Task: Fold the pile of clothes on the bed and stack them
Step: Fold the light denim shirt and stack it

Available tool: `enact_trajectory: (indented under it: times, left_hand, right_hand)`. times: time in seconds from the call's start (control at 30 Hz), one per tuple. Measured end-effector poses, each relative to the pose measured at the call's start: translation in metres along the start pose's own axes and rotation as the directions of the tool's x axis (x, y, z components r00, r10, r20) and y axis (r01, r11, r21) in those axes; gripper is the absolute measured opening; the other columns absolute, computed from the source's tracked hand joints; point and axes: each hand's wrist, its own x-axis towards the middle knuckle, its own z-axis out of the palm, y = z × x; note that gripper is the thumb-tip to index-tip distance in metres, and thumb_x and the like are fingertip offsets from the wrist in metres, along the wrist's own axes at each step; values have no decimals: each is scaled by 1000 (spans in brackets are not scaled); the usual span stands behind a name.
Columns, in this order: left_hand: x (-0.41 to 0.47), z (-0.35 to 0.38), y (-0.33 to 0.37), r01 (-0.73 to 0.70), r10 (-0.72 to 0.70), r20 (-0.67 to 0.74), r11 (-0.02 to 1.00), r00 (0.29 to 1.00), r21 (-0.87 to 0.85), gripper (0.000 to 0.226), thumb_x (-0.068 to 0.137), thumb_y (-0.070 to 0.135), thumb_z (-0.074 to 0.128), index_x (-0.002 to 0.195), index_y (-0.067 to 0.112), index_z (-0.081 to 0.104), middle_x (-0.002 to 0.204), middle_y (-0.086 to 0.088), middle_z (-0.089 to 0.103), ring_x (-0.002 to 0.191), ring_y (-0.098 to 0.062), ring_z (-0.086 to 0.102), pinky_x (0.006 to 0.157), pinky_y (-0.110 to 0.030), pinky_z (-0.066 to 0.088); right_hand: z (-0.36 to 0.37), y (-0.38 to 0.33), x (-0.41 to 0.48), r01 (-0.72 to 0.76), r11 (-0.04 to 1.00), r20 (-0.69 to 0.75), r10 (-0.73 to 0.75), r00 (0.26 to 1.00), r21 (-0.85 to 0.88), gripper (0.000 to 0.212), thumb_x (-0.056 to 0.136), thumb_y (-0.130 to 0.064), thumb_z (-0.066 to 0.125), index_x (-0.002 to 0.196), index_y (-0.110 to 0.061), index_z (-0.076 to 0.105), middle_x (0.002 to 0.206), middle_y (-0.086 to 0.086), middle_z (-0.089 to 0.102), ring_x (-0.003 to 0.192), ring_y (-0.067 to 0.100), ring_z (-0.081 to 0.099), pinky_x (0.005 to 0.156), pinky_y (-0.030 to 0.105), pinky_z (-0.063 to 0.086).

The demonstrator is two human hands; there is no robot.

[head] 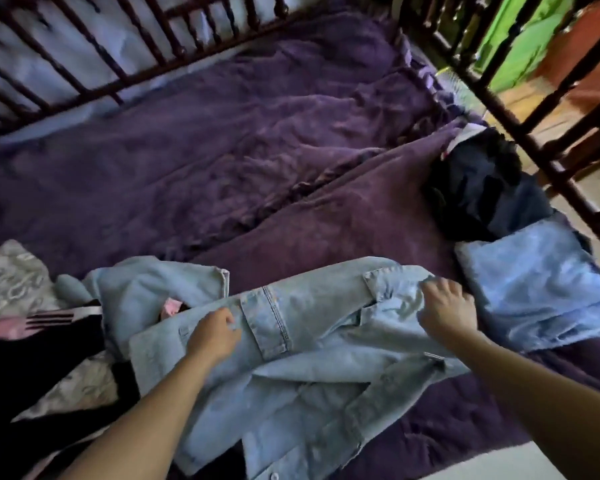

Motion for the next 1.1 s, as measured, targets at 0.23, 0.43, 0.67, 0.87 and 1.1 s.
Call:
enact_trajectory:
  times: [0.23,0.43,0.67,0.87,1.1]
  left_hand:
    - [1,105,-80,-11,-28,108,939,994,345,23,86,22,56,108,17,59,113,-9,62,105,-29,58,87,-36,48]
    - [4,139,-101,-6,74,-144,904,987,428,58,78,21,69,132,18,47,127,-14,47,116,-34,46,85,-45,41]
    - [-21,112,-106,-174,227,-129,927,965,333,7,80,12,68,87,9,66,88,-8,63,88,-32,59,72,-44,47]
    - [12,67,-122,0,-7,-546,1000,837,-13,32,75,14,72,103,1,61,104,-25,58,96,-44,55,75,-52,47]
    - [76,52,-135,231,-418,-125,699,900,-676,44,78,21,76,110,-5,62,104,-22,65,98,-29,62,83,-39,47]
  right_hand:
    - [58,-95,54,528,799,148,-508,849,-288,43,89,-30,52,132,-31,51,150,-1,30,141,21,20,103,42,30]
    - [47,-72,51,463,864,-369,-372,852,197,32,81,-25,50,102,-11,70,84,15,72,78,37,68,74,45,49]
    - [43,-44,1,429,881,409,-323,854,-201,22,88,-35,50,92,-22,68,101,4,69,96,26,62,77,35,45]
    - [27,-93,31,237,967,-124,-224,967,96,30,90,-41,53,76,-18,65,87,10,67,86,34,64,68,35,48]
    - [47,-129,60,143,974,266,-93,960,-175,37,79,-36,63,111,-17,63,110,10,67,100,31,64,78,35,47]
